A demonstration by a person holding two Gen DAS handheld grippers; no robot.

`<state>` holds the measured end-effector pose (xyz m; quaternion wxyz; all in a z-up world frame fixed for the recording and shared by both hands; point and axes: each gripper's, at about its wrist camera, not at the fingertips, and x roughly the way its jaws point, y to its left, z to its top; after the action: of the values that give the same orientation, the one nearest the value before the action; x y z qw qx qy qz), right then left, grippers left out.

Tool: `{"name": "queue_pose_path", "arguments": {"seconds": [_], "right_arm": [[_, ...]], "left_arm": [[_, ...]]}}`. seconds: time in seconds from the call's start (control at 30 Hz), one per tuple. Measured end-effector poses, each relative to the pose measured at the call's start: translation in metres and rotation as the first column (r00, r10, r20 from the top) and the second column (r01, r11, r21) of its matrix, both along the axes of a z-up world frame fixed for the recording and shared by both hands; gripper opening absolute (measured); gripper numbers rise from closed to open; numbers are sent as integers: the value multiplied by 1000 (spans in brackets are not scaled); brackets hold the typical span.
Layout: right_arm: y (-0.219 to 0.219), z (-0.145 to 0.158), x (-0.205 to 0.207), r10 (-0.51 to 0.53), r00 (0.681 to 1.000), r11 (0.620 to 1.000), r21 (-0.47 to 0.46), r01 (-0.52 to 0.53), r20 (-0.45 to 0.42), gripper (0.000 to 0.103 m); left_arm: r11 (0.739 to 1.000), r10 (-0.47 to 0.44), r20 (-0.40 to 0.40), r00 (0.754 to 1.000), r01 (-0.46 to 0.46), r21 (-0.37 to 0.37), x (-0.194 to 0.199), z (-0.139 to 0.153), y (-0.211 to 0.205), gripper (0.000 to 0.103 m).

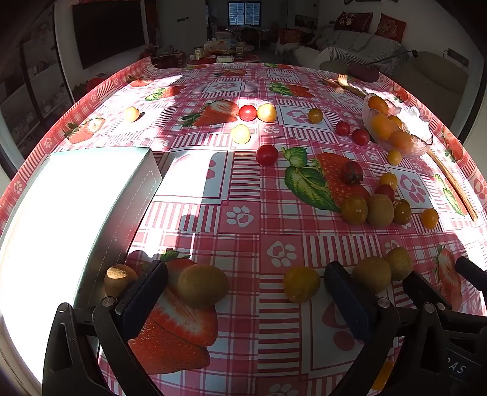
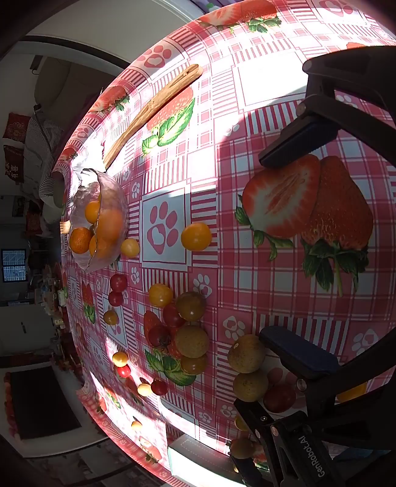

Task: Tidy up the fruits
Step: 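Move both tools toward the scattered fruits on the tablecloth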

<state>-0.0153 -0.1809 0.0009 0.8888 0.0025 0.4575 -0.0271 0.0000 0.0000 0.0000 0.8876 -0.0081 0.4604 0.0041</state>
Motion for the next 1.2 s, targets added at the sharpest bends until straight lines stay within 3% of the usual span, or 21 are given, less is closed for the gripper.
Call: {"name": "queue_pose_path", "arguments": {"seconds": [0.33,0.53,0.67,0.9,1.2], "right_arm": [[0,0,1,9,1000,1000,0,-9,-7,103],[-5,2,1,12,1000,999,38,-11,-25,103],[-13,12,-14,8,1000,996,91,-7,-8,103],[-16,20,-37,32,999,996,89,-31,-14,103],[-34,20,-50,-3,1000,994,111,6,-26,103]], "left_arm": [[1000,-2,-5,1000,2,18,-6,3,2,103],[998,-24,60,998,20,62,-31,20,8,103],[999,-28,75,997,25,39,-42,30,14,103],[1000,-24,66,998,24,12,-68,33,17,103],[999,-22,42,999,20,30,-74,29,13,103]]}}
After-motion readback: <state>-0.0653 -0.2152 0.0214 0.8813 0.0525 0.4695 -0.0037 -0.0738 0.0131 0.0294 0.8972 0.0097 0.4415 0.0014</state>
